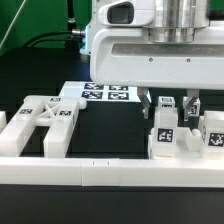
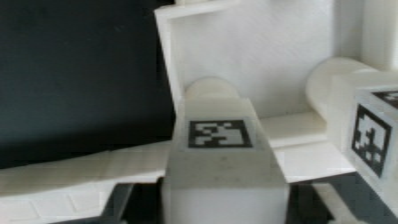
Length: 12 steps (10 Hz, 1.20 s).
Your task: Assemble chair
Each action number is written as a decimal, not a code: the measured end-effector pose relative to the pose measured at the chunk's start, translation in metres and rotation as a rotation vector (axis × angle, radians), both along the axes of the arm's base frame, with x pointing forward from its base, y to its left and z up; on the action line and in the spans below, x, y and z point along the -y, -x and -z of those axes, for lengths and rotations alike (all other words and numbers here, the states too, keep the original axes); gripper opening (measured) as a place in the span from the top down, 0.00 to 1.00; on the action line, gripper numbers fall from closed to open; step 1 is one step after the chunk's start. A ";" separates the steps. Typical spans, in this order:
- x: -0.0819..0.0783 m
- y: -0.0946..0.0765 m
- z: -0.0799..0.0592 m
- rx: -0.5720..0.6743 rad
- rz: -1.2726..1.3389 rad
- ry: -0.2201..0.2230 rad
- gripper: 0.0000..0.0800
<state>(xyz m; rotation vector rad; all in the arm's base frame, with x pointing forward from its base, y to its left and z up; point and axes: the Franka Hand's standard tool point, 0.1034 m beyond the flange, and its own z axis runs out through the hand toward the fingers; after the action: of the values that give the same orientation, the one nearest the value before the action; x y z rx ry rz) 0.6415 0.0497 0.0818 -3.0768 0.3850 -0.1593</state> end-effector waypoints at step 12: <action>-0.003 0.000 0.002 -0.031 1.031 -0.135 0.55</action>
Offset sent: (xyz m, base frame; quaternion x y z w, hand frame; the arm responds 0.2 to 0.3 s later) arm -0.0040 0.0058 -0.0037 0.0077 0.0067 0.2297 0.9732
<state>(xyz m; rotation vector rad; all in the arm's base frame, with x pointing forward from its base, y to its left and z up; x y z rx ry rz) 0.6418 0.0527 0.0803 -2.4267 1.8218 -0.0932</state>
